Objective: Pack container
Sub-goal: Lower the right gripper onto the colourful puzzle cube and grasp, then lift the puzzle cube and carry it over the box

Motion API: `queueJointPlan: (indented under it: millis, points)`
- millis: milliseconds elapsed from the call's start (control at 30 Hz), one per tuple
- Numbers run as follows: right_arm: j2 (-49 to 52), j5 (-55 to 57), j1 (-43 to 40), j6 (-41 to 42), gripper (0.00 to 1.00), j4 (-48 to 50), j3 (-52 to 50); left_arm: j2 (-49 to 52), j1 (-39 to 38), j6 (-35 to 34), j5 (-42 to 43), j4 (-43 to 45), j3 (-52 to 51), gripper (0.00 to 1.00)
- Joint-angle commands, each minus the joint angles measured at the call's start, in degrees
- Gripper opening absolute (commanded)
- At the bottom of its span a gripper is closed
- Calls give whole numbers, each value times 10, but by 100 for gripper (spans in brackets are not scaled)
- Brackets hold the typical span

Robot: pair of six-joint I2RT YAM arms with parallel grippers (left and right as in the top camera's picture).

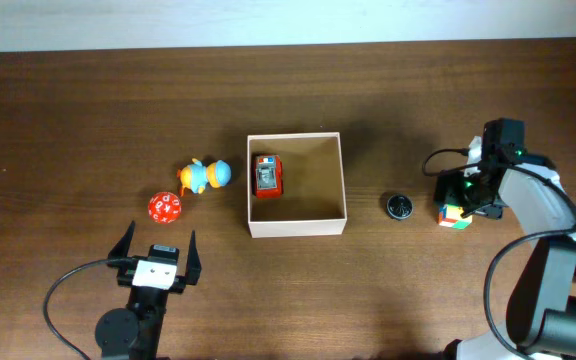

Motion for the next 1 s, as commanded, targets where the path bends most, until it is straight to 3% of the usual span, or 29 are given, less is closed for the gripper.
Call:
queueJointPlan:
  millis: [0, 200, 533, 967]
  points:
    - [13, -14, -2, -14, 81, 9, -19, -4, -3, 7, -2, -1, -4, 99]
    - [13, -13, -2, -14, 73, 18, -26, -4, -3, 7, -2, -1, -4, 99]
    - [13, -13, -2, -13, 49, 18, -26, -4, -3, 7, -2, -1, -4, 99]
    - [13, -38, -2, -13, 46, 23, -9, -4, -3, 7, -2, -1, -4, 99]
